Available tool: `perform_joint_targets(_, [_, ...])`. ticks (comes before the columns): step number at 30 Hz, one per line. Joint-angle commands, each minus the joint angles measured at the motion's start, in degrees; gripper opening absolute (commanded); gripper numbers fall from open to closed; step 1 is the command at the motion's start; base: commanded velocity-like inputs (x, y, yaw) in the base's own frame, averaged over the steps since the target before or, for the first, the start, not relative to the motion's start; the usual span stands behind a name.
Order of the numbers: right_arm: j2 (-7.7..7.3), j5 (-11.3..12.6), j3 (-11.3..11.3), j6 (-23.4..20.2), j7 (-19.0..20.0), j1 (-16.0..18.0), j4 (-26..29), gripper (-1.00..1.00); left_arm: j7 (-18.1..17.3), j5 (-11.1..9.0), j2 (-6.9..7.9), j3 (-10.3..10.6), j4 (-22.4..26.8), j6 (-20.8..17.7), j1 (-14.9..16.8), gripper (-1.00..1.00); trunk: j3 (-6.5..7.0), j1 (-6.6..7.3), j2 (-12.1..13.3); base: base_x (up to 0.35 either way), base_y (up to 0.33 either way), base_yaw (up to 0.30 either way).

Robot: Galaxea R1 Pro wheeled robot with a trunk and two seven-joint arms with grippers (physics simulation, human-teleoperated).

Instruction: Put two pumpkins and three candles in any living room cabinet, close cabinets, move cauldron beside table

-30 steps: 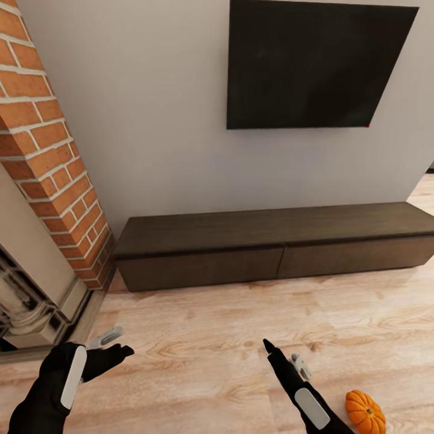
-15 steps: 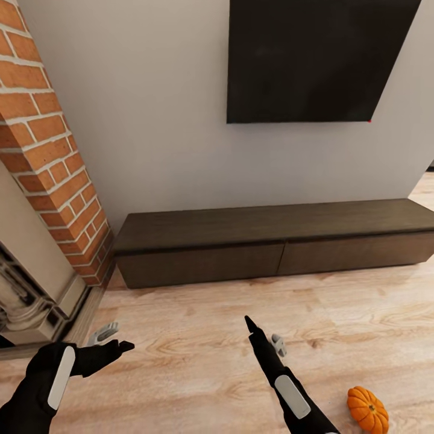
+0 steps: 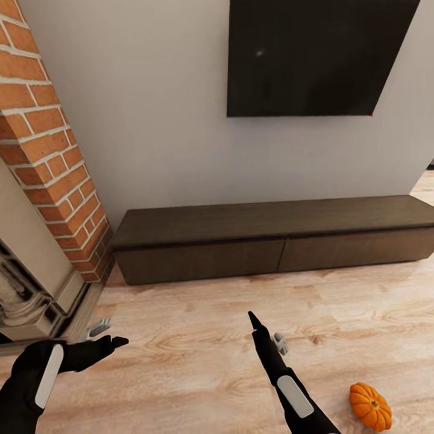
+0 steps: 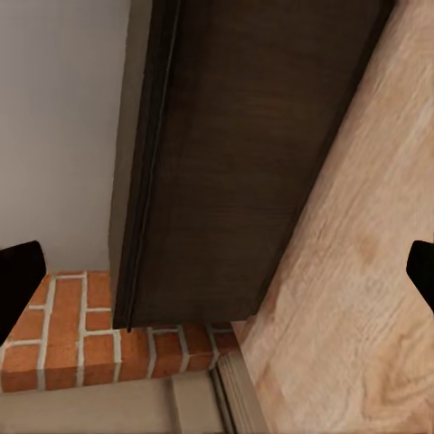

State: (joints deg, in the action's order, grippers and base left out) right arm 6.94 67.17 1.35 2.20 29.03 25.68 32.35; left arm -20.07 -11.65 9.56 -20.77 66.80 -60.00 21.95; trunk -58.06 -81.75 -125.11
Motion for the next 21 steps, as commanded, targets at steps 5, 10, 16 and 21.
perform_joint_targets(5, [-0.05, 1.38, 0.05, 0.02, 3.99, -0.08, -0.24, 1.00, -6.88, -0.05, 1.45, 0.30, -0.38, 0.00, 0.02, 1.00, -0.90, -1.10, -2.02, 0.000, 0.000, 0.000])
perform_joint_targets(10, [-0.01, 1.67, 0.08, 0.08, 7.19, -0.10, -0.34, 1.00, -17.06, 0.20, 2.63, 0.60, -0.77, 0.00, 0.02, 1.00, -1.80, -2.20, -4.03, 0.000, 0.000, 0.000])
perform_joint_targets(16, [0.00, 1.73, 0.14, 0.03, 10.15, -0.10, -0.36, 1.00, -31.26, 0.21, 6.07, 0.94, -1.39, 0.00, 0.02, 1.00, -2.88, -3.52, -6.43, 0.000, 0.000, 0.000])
perform_joint_targets(21, [-0.04, 1.74, 0.19, 0.00, 11.29, -0.31, -0.29, 1.00, -45.40, 0.54, 6.78, 0.98, -1.94, 0.03, -0.11, 1.00, -3.06, -3.74, -6.83, 0.000, 0.000, 0.000])
